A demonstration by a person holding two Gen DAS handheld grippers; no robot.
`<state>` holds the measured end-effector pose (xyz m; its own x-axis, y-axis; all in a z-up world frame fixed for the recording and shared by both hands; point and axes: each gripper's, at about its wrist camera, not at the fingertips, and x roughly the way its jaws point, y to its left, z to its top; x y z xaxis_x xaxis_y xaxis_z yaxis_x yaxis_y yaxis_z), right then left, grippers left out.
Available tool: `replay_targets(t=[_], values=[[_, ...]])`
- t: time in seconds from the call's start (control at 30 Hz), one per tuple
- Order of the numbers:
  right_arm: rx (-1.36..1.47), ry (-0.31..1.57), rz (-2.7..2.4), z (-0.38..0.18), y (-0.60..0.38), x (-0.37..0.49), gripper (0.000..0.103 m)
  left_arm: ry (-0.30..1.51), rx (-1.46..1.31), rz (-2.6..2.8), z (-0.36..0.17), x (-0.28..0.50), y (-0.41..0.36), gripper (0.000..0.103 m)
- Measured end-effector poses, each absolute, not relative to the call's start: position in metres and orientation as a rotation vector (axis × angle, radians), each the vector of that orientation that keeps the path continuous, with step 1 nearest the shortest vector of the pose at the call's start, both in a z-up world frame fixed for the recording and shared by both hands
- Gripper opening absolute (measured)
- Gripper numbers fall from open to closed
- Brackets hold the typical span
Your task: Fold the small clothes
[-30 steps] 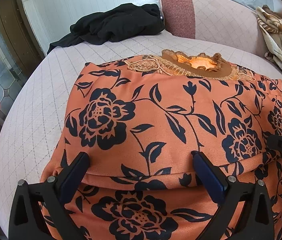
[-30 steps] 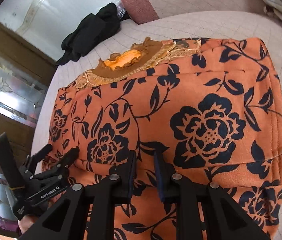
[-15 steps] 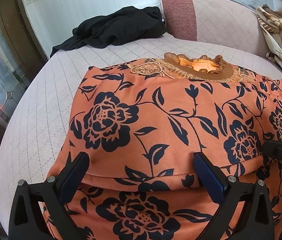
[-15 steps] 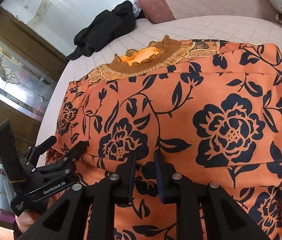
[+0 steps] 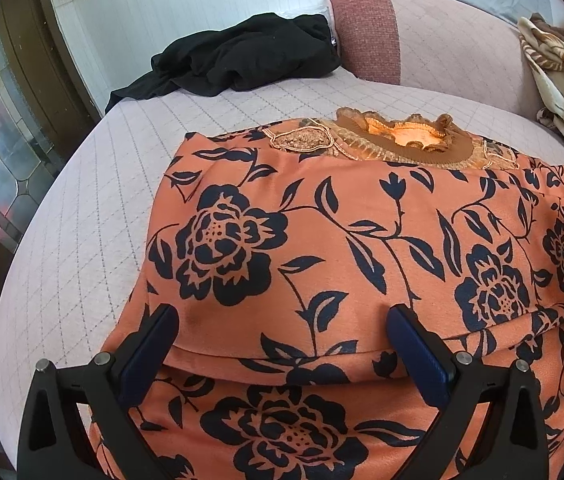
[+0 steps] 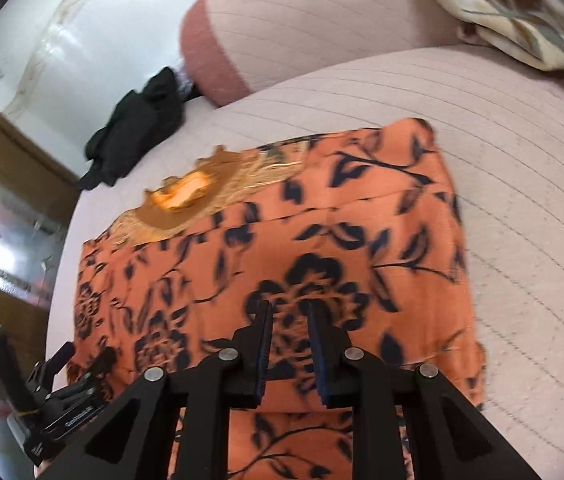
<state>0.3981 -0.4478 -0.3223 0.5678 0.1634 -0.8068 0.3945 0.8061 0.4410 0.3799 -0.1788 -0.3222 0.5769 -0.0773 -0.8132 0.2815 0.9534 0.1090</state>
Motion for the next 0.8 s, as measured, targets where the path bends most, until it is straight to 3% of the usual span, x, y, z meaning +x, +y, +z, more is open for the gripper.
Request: replay_targets(t=[0.8], values=[[0.572,1.022,-0.055,-0.328,-0.409,0.408,0.022,0.948,0.232,-0.216,-0.324,0.381,-0.178,0.103]])
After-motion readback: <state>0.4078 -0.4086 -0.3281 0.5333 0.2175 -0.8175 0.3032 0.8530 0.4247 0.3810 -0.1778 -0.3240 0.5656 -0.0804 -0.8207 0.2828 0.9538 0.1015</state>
